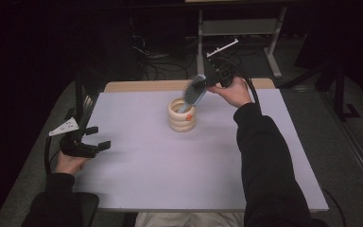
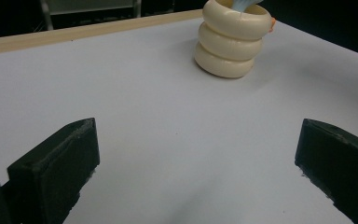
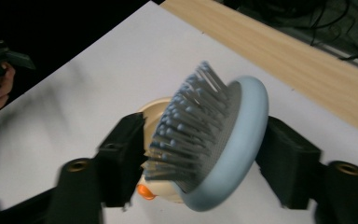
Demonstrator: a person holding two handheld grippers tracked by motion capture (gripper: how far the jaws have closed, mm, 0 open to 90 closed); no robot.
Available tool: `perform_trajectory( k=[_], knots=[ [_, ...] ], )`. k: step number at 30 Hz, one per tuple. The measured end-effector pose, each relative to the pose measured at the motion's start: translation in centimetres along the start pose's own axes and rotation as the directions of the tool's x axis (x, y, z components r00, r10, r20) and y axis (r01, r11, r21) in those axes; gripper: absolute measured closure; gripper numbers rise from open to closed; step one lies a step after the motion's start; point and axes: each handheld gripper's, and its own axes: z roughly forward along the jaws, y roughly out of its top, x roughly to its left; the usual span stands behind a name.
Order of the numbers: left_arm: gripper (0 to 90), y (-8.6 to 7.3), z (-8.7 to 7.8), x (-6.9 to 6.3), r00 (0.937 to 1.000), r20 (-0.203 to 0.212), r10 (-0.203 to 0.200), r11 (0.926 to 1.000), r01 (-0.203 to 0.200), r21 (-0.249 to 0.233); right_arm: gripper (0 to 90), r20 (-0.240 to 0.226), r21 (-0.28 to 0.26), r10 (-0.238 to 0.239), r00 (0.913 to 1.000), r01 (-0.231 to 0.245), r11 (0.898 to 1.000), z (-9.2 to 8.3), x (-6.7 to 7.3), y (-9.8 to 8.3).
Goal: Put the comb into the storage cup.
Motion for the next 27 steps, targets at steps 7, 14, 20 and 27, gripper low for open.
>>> perform_trajectory(
  k=[7, 14, 20, 27],
  knots=[
    [0.0, 0.0, 0.1, 0.0, 1.0, -0.006, -0.002, 1.0, 0.002, 0.004, 15.4, -0.002, -0.045, -0.023, 0.9997, 0.023, 0.999, -0.8, -0.4, -1.1],
    [0.0, 0.0, 0.1, -0.1, 1.0, -0.002, -0.003, 0.9999, 0.003, 0.011, 0.0, 0.04, -0.092, -0.047, 0.9981, 0.051, 0.994, -1.7, -0.4, -1.9],
    [0.0, 0.0, 0.2, -0.1, 1.0, -0.002, -0.003, 0.9999, 0.003, 0.014, 0.0, 0.07, -0.106, -0.055, 0.996, 0.062, 0.992, -2.4, -0.4, -2.6],
    [0.0, -0.2, 0.3, -0.2, 1.0, -0.001, -0.001, 0.9998, 0.001, 0.021, 0.0, 0.091, -0.125, -0.069, 0.9934, 0.08, 0.989, -3.5, -0.4, -3.6]
  ],
)
